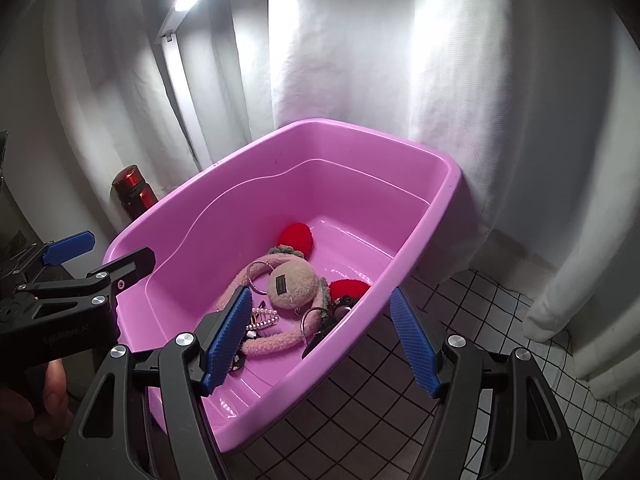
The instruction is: Organize jewelry
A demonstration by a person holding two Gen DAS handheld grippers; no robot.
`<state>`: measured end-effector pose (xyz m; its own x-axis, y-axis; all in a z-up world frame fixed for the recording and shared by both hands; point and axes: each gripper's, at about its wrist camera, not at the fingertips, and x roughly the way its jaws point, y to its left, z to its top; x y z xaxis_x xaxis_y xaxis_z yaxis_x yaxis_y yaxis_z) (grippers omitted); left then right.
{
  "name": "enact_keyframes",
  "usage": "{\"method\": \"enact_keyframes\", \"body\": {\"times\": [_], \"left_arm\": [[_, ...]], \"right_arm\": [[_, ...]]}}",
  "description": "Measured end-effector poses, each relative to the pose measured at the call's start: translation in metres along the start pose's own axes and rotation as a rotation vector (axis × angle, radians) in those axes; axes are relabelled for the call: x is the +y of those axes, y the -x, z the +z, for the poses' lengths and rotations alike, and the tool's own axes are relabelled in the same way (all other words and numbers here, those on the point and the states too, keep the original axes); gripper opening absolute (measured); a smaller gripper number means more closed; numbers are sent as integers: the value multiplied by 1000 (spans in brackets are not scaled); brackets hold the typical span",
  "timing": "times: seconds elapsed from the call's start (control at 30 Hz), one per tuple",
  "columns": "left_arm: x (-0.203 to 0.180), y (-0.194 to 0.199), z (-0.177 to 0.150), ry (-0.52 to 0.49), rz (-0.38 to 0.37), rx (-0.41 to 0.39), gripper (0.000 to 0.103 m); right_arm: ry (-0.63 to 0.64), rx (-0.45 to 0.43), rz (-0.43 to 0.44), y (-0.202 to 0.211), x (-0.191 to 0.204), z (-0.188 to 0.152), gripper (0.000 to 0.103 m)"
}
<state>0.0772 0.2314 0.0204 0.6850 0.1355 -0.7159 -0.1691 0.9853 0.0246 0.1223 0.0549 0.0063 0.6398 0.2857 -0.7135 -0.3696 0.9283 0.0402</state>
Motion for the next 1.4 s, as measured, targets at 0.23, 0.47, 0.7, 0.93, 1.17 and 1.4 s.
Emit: {"method": "enact_keyframes", "body": {"times": [0.23,0.47,0.7,0.93,1.17,1.4], "left_arm": [[-4,5,-3,-1,2,1,96],[-10,13,-8,0,7,-4,96],[-14,19,-10,0,8,-6,96],[-20,26,-13,1,5,-4,96],[-24,33,-16,9,4,-17,96],[-24,37,-16,26,-4,-4,96]], "right_arm": [[7,-4,-1,8,0,-6,69],[9,-11,2,18,-2,-11,69],[12,-15,1,25,-4,-16,69],[16,-20,0,35,-7,-21,69],[16,-21,0,38,-8,-23,69],[14,-23,4,45,-10,-28,69]]}}
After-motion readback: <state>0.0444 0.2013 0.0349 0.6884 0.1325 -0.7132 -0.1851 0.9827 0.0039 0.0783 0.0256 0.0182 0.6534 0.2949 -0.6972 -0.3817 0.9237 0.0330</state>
